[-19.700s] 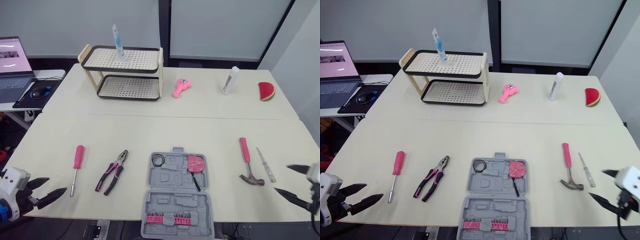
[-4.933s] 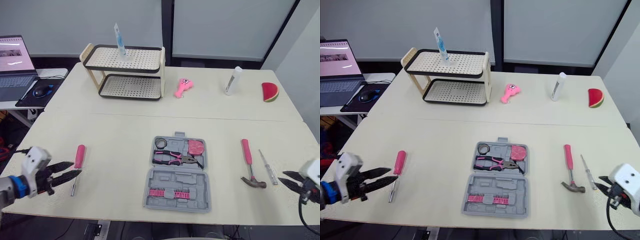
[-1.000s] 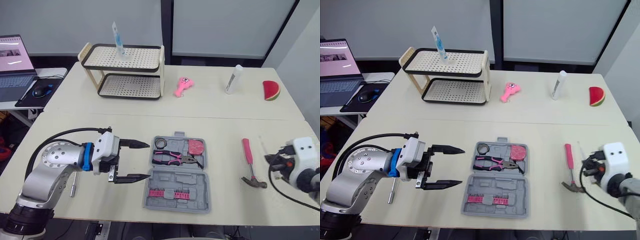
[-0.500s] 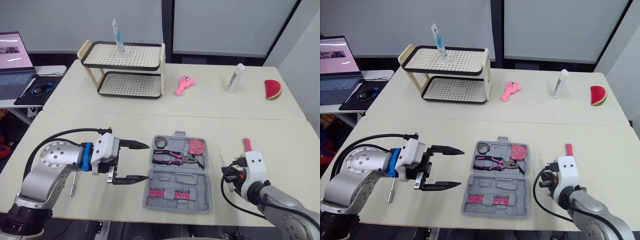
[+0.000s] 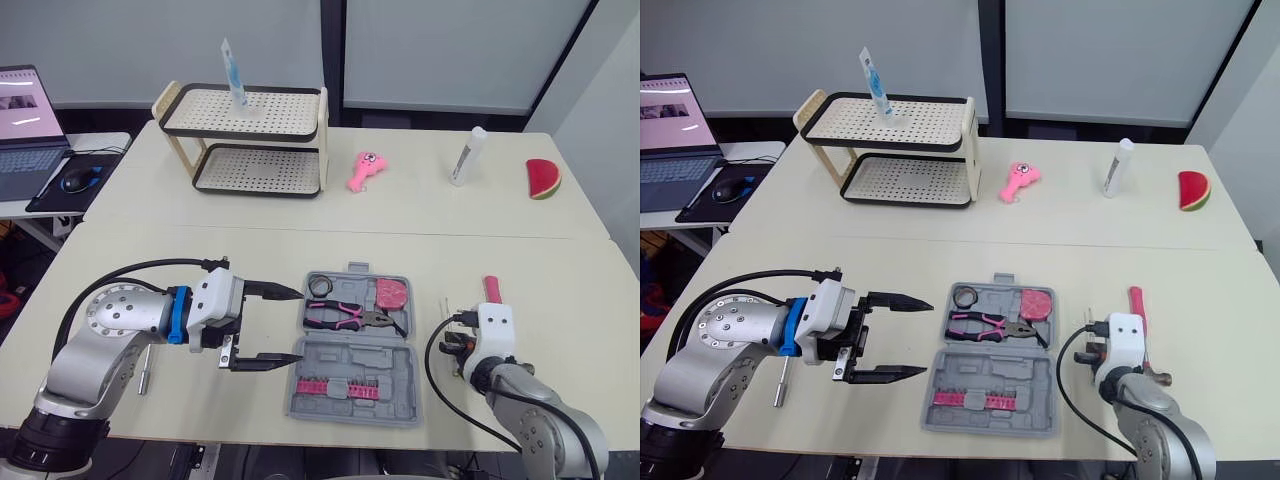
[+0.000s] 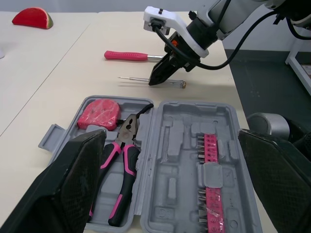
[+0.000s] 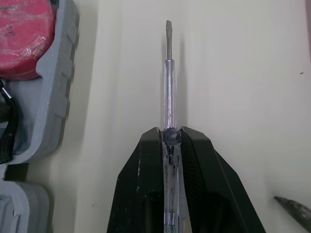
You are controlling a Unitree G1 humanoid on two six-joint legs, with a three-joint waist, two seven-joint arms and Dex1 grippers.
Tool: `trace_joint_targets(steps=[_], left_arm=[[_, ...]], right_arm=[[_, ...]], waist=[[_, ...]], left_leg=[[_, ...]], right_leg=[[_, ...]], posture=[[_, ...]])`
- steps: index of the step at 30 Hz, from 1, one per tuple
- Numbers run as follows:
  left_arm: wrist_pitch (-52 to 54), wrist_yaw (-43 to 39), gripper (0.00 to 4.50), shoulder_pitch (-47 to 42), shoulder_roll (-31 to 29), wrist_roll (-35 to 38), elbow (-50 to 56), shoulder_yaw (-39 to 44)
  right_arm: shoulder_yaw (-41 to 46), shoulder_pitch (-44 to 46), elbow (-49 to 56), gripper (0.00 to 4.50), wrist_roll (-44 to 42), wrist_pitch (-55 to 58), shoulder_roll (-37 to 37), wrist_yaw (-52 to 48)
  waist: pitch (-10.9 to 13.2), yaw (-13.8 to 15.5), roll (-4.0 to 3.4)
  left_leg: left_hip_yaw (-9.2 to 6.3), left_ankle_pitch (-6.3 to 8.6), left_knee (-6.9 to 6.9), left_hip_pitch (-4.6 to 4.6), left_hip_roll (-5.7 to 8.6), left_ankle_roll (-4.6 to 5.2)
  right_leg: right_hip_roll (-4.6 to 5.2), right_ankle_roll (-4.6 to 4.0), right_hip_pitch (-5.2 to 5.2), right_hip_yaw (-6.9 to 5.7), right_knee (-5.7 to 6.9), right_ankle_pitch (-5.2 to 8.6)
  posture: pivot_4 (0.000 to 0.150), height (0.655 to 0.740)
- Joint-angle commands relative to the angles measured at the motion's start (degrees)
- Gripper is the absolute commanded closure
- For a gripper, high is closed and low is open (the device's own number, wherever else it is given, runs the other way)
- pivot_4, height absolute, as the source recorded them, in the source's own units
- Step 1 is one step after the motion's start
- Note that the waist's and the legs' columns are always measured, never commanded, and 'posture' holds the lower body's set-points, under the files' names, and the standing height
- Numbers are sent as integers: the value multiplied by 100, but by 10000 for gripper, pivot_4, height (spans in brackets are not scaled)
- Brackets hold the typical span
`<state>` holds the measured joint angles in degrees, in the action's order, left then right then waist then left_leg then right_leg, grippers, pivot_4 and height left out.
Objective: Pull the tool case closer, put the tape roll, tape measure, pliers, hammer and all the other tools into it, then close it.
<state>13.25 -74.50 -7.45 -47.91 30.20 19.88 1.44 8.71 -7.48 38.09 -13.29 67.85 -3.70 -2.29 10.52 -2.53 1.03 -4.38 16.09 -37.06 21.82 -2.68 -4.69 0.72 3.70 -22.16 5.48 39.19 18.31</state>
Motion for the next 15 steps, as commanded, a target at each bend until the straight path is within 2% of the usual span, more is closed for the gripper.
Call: trace_joint_targets(steps=[1, 6, 8, 12, 15], left_arm=[[-72, 8, 0, 18, 23, -5, 154, -37], [-93, 24, 0, 50, 37, -19, 169, -34], [-114, 22, 0, 50, 44, -33, 149, -34], [-144, 17, 0, 78, 46, -47, 143, -11], [-185, 2, 0, 75, 37, -67, 78, 11]], right_arm=[[35, 34, 52, 42324, -29, -69, 97, 53], [53, 38, 24, 42324, -22, -44, 184, 56], [114, 44, 39, 35170, -32, -34, 231, 64], [266, 61, 226, 26510, -111, 71, 273, 31], [603, 186, 749, 20340, -411, 412, 240, -123]], waist=[[0, -1, 1], [0, -5, 0], [-1, -5, 0], [-1, -6, 0], [0, -5, 0]], left_leg=[[0, 0, 0, 0, 0, 0], [0, 0, 0, -2, 0, 0], [0, 0, 0, -1, 0, 0], [0, 0, 0, -2, 0, 0], [0, 0, -1, -1, 0, 0]], right_leg=[[0, 0, 1, 0, 0, 0], [0, 0, 0, 0, 3, 0], [0, 0, 0, 0, 3, 0], [0, 0, 1, 0, 3, 0], [0, 0, 0, 0, 3, 0]], posture=[[1500, 7350], [1500, 7350], [1500, 7350], [1500, 7350], [1500, 7350]])
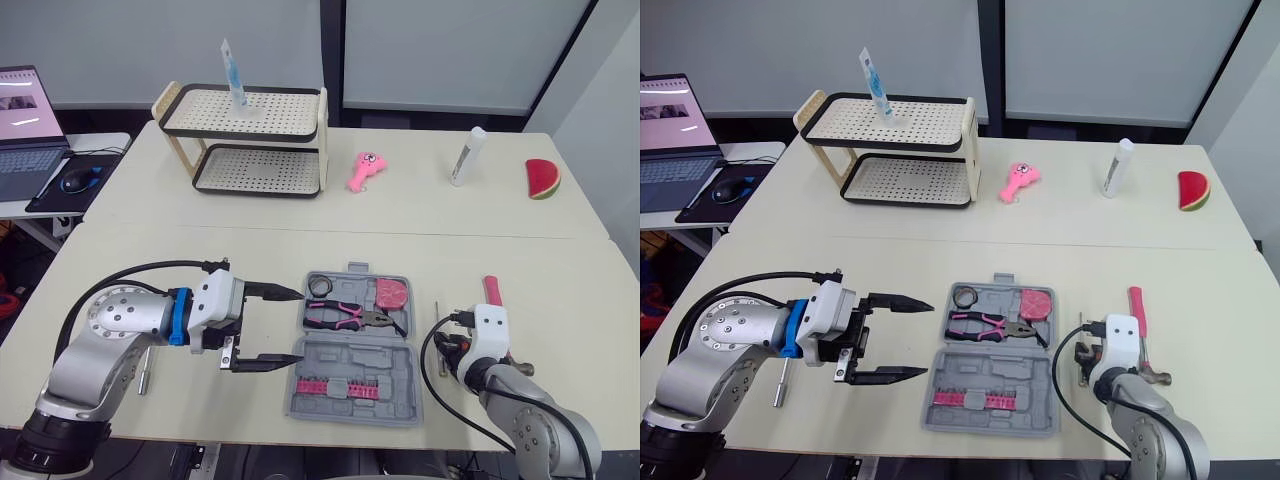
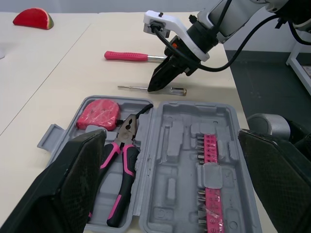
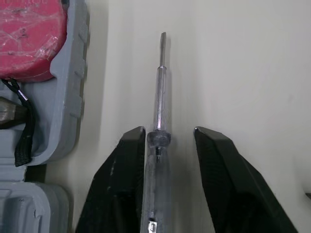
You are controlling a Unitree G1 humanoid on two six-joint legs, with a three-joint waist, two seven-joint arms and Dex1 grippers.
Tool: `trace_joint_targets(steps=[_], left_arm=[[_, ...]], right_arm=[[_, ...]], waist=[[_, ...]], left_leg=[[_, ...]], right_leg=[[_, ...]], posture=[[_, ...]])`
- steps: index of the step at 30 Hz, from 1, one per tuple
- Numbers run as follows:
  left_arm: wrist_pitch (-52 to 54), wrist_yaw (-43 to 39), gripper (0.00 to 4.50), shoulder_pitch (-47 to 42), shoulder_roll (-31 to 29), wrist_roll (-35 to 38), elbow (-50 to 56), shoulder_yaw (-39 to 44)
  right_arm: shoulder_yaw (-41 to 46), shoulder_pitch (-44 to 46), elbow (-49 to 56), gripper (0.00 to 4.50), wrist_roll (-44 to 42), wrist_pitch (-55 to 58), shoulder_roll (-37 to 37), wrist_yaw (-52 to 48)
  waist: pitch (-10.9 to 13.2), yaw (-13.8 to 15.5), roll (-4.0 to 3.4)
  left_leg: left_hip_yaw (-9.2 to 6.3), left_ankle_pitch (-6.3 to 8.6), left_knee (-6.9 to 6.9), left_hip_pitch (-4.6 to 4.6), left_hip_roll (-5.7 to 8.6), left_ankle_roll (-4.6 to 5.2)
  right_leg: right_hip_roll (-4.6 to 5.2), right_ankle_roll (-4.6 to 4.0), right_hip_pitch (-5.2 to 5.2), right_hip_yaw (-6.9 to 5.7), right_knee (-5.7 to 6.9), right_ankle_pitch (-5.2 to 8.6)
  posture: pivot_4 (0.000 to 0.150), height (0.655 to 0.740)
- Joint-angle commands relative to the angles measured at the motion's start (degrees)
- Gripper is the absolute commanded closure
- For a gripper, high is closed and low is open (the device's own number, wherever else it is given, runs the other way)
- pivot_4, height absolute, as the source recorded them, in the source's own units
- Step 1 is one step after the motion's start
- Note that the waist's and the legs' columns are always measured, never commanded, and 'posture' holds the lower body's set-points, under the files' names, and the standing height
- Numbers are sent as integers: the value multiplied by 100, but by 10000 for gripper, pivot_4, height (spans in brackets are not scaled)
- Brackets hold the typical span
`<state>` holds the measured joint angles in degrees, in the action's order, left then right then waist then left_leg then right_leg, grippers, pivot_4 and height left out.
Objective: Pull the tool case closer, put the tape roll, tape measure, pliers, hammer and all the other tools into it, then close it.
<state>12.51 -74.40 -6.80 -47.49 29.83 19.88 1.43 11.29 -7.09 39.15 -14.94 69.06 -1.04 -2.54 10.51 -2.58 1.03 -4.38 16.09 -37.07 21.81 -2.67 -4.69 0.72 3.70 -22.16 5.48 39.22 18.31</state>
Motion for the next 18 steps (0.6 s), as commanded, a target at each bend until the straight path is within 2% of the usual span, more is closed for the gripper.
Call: trace_joint_targets(steps=[1, 4, 5, 6, 9, 10, 12, 14, 16, 18], left_arm=[[-125, -7, 0, 13, -5, -37, 67, 13], [-143, 16, 0, 36, 12, -55, 74, 20], [-146, 24, 0, 49, 18, -59, 81, 25], [-148, 29, 0, 60, 23, -61, 86, 28], [-151, 21, 0, 96, 30, -58, 94, 26], [-161, 19, 0, 112, 35, -63, 98, 20], [-168, 18, 0, 121, 42, -71, 103, 10], [-158, 46, 0, 140, 63, -83, 152, -17], [-152, 85, 0, 177, 92, -102, 223, -50], [-133, 130, 0, 221, 111, -107, 307, -80]], right_arm=[[430, 188, 772, 18146, -333, 391, -43, -146], [779, 426, 1168, 11799, -661, 903, -323, -471], [833, 513, 1276, 9125, -828, 1075, -678, -737], [813, 571, 1339, 9125, -942, 1161, -1058, -977], [116, 543, 1307, 9125, -955, 565, -3019, -1927], [-344, 483, 1161, 9125, -635, -211, -3948, -2450], [-945, 427, 845, 9125, -109, -1489, -5123, -3157], [-1710, 827, 93, 9125, 698, -3387, -6240, -4258], [-2376, 1495, -702, 9125, 1274, -4899, -6801, -5225], [-2925, 2174, -1377, 9125, 1625, -5909, -6869, -6005]], waist=[[0, -3, -1], [0, -29, -1], [0, -31, -1], [1, -31, -2], [2, -36, -5], [-2, -38, 0], [-4, -66, 0], [-3, -74, 1], [6, -121, 4], [18, -151, 6]], left_leg=[[0, 0, 0, 0, 0, 0], [-1, 0, 1, -3, 0, 0], [-2, 0, 0, -3, 0, 0], [-1, 0, 0, -2, 0, 0], [1, 0, -8, 0, 4, 0], [4, 0, -14, -1, 7, 1], [0, 0, -16, -7, 3, 2], [-7, -1, -18, -14, -4, 4], [0, -1, -23, -33, -4, 4], [16, 0, -9, -86, -8, 4]], right_leg=[[0, 0, 0, 0, 1, 0], [-1, 0, 0, 0, 2, 0], [-1, 0, 1, -1, 2, 0], [-1, 0, 1, 0, 2, 0], [4, 1, 8, -2, -6, -1], [7, 3, 10, 1, -5, -2], [3, 3, 14, -6, -1, -1], [-6, -1, 21, -15, 7, 0], [-6, 1, 35, -4, 11, 1], [-7, 4, 80, 11, -14, 4]], posture=[[1500, 7350], [1500, 7350], [1500, 7350], [1500, 7350], [1500, 7350], [1500, 7350], [1500, 7350], [1500, 7350], [1500, 7350], [1500, 7350]])
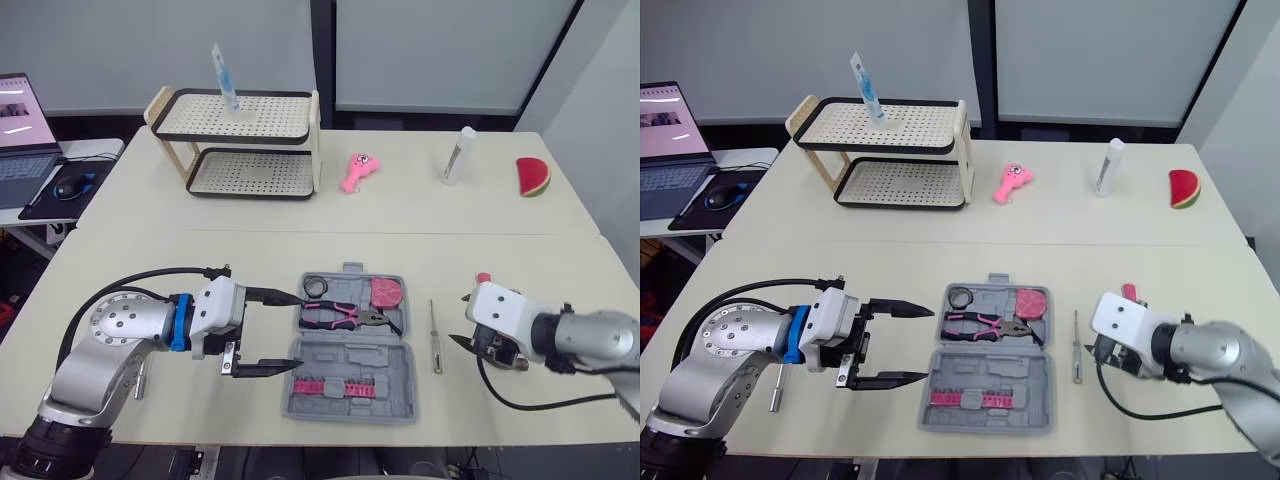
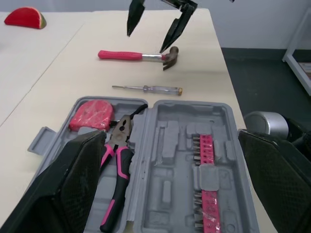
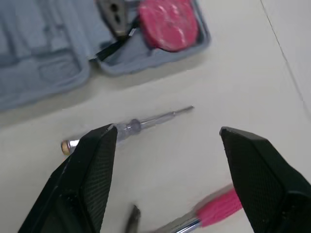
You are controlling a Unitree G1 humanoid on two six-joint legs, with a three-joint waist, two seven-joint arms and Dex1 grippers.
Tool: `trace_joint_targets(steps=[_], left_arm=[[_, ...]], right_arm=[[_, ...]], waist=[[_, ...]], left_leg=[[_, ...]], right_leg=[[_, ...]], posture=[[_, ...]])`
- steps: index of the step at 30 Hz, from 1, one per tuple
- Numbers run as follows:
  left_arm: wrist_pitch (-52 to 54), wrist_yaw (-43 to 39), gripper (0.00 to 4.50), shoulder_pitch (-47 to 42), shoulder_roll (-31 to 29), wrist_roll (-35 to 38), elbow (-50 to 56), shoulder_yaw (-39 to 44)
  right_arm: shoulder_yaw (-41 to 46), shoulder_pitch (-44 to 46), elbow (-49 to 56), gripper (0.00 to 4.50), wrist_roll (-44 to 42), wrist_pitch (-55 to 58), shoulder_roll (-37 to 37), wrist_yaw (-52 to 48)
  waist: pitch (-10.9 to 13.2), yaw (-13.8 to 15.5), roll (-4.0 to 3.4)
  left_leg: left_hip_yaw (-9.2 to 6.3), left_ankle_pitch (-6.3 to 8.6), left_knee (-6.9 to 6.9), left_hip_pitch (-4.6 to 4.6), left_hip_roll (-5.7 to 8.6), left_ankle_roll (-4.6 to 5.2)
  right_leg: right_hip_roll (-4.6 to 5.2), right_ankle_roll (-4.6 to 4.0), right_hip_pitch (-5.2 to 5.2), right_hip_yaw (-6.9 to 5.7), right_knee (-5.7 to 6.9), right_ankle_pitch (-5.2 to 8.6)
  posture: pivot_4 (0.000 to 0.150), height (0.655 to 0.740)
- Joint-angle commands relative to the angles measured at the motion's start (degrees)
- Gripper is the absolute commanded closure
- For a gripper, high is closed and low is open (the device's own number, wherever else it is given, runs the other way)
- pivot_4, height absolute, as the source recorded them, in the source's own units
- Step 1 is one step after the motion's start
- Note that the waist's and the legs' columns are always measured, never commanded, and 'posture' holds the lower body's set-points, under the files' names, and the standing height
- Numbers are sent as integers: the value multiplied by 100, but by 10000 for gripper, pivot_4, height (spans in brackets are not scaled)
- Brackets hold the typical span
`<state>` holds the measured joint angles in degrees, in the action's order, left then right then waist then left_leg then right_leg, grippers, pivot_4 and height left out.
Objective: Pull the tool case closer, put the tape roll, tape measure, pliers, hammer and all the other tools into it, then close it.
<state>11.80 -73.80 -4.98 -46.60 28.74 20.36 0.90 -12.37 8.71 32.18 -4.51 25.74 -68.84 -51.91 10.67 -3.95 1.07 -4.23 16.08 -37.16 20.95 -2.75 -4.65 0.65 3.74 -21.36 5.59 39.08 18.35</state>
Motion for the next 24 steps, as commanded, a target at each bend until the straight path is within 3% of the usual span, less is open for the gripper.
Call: trace_joint_targets(steps=[1, 6, 11, 24], left_arm=[[-54, 87, 0, 51, 27, 3, 285, -40], [-63, 140, 0, 90, 40, -26, 334, -73], [-82, 194, 0, 147, 68, -81, 384, -100], [-35, 434, 0, 270, 79, -162, 579, -157]], right_arm=[[-793, 900, -993, 9125, 751, -1987, -41, -1388], [-1744, 2144, -2146, 9125, 1573, -3626, 555, -2575], [-2276, 2792, -2788, 9125, 2106, -4369, 1190, -3132], [-2785, 3367, -4039, 9125, 2850, -5476, 1973, -3508]], waist=[[2, -15, 3], [4, 19, 2], [5, 66, 1], [6, 71, -1]], left_leg=[[4, 0, 6, -15, -1, 0], [4, 0, -4, -5, 5, 0], [2, 0, 0, 2, 6, 0], [0, 0, 2, 2, 8, 0]], right_leg=[[1, -1, 14, 4, -6, -8], [10, 3, 9, 4, -2, -16], [14, 1, 4, -1, -5, -15], [18, -1, 4, -3, -4, -14]], posture=[[1500, 7350], [1500, 7350], [1500, 7350], [1500, 7350]])
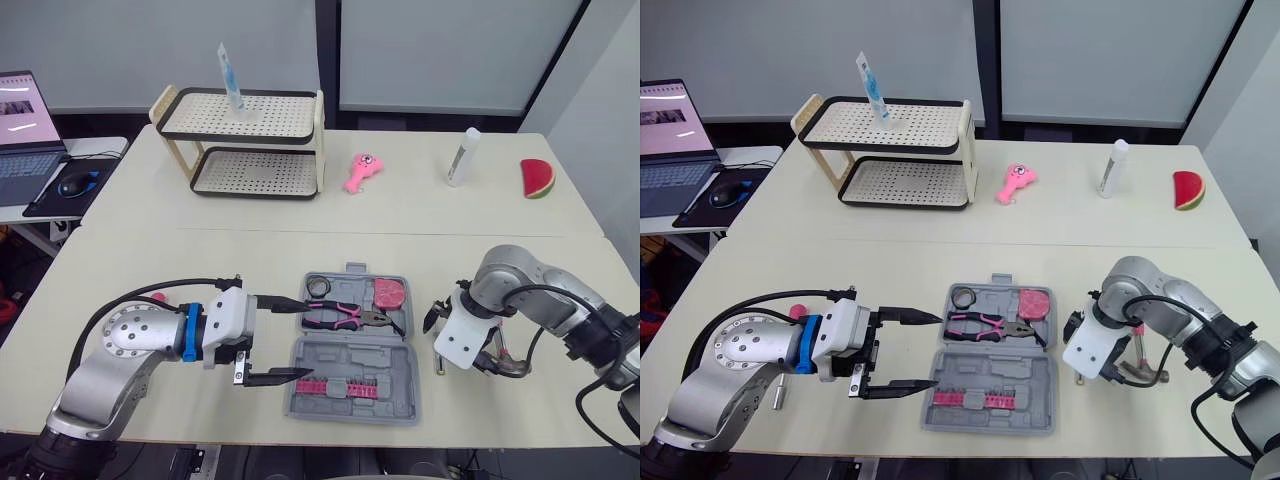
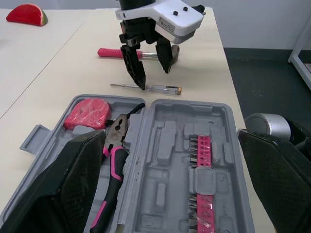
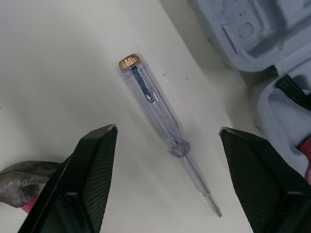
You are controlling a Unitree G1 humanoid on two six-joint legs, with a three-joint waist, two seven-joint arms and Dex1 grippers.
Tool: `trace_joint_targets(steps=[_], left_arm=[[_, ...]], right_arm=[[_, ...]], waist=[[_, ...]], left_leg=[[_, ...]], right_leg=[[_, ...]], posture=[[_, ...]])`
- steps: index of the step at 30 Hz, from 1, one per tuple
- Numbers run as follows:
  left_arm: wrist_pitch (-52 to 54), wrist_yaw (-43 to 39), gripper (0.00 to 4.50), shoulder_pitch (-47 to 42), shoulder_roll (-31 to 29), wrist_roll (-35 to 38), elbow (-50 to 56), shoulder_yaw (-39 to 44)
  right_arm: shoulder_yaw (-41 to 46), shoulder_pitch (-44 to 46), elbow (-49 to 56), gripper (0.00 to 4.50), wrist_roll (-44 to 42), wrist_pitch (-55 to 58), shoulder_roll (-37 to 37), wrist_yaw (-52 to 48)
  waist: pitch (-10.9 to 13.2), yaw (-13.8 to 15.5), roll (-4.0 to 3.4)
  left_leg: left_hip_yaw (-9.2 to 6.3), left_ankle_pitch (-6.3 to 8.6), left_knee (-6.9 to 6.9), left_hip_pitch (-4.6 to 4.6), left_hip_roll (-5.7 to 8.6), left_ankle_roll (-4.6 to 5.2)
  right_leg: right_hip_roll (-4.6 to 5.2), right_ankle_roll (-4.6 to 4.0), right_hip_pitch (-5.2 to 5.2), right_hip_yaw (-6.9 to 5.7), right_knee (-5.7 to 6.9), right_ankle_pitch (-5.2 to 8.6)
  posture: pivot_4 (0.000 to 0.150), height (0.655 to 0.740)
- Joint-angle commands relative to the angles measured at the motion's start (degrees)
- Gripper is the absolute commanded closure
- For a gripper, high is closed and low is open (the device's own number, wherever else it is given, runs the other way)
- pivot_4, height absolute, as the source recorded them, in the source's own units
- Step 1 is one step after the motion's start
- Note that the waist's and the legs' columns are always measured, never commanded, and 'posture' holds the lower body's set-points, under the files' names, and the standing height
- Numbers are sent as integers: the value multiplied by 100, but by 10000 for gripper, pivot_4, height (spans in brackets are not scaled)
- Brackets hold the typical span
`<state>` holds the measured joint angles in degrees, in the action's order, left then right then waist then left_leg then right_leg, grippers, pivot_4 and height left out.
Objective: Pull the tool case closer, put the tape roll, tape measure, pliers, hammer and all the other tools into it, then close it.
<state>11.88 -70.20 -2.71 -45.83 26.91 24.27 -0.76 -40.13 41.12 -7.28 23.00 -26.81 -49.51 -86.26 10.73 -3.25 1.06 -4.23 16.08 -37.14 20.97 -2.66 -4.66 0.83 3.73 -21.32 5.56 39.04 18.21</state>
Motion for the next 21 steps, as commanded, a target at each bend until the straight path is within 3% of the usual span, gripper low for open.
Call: trace_joint_targets(steps=[1, 8, 16, 21], left_arm=[[-37, 89, 0, 53, 3, 17, 202, 10], [9, 185, 0, 90, 2, 7, 273, -6], [37, 267, 0, 170, 57, 68, 359, -51], [14, 270, 0, 124, 104, 17, 315, -91]], right_arm=[[-36, 142, -165, 9125, 159, -289, 83, -69], [-177, 278, -644, 9125, 449, -600, 319, -69], [-242, 412, -1189, 26533, 838, -911, 491, 107], [-206, 412, -1195, 33253, 824, -990, 496, 91]], waist=[[0, 0, 0], [0, 0, 0], [0, -1, 0], [0, 15, 0]], left_leg=[[0, 0, 0, 0, 0, 0], [0, 0, 1, -1, 0, 0], [-1, 0, 0, -2, 0, 0], [-2, 0, -2, -2, 1, 0]], right_leg=[[0, 0, 0, 0, 0, 0], [0, 0, 0, 0, 0, 0], [0, 0, 1, -1, 1, 0], [1, 0, 5, -2, 1, 0]], posture=[[1500, 7350], [1500, 7350], [1500, 7350], [1500, 7350]])
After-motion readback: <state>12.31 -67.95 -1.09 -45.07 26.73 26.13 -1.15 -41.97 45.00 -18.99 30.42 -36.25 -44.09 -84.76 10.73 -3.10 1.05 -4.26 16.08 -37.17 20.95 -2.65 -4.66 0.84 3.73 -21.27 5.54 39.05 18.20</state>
